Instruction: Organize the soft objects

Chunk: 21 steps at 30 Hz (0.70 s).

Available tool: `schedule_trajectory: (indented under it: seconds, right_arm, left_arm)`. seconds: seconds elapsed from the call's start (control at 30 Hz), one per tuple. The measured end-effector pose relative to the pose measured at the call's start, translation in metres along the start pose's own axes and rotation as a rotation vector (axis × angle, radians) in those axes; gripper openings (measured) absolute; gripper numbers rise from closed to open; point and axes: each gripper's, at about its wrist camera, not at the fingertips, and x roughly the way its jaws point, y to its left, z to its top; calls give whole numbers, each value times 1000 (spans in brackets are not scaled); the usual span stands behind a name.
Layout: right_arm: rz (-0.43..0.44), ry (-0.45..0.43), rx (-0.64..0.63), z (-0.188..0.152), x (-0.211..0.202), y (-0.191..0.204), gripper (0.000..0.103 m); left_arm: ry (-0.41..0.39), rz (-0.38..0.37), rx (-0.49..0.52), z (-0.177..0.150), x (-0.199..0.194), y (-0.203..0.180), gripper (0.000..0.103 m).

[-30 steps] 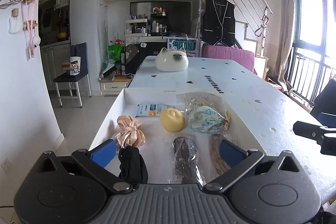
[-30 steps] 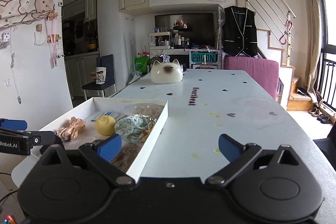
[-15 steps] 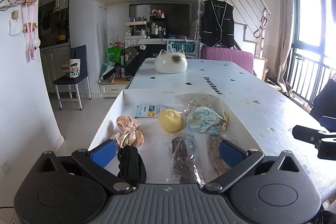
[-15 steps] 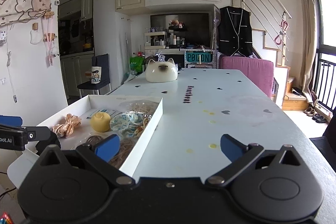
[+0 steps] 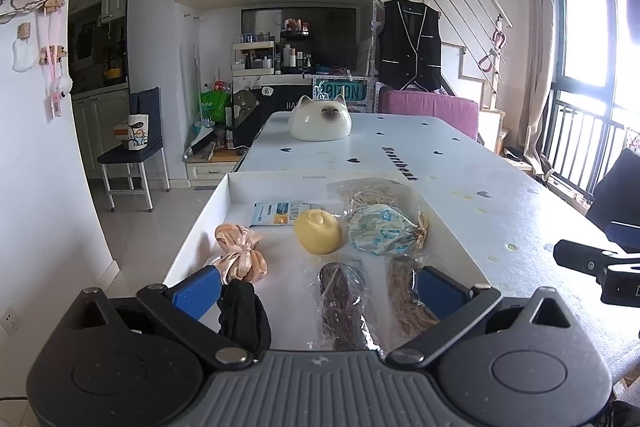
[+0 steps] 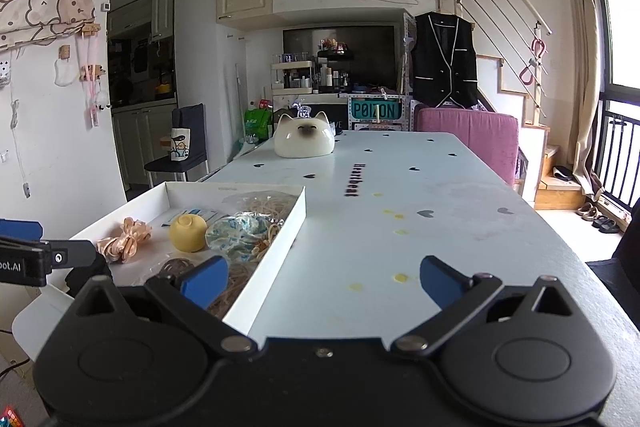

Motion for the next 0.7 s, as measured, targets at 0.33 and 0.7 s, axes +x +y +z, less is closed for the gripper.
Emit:
schedule_trajectory:
  seconds: [0.33,0.7]
  right_arm:
    - [-1,-2,-1,0,0,0,103]
    - [-5,2,0,0,-1,-1,103]
  left_arm:
    - [0,-2,3,0,1,-2,103]
    - [-1,-2,3,0,1,-2,103]
